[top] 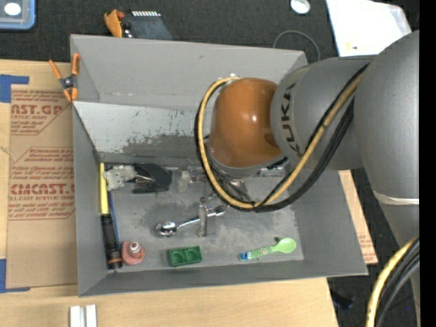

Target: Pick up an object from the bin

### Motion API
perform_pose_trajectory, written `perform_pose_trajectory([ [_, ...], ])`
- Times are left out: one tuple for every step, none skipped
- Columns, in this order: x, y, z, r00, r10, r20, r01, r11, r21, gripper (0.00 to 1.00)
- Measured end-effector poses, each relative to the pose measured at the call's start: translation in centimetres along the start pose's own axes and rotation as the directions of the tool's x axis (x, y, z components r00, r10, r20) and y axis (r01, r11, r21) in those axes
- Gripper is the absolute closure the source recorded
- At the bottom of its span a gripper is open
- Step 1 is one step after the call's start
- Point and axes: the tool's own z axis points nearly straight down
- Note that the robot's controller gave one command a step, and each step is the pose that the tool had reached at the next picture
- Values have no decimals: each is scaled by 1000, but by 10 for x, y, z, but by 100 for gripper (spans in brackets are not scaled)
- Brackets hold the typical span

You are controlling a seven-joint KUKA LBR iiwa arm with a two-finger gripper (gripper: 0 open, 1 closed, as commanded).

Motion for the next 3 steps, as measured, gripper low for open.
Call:
perform_pose_trajectory([
  [-3,9,11,999,-43,2,43,999,-2,0],
  [-20,20,69,968,-252,8,252,968,0,0],
  [-16,26,67,978,-208,5,208,978,-2,100],
])
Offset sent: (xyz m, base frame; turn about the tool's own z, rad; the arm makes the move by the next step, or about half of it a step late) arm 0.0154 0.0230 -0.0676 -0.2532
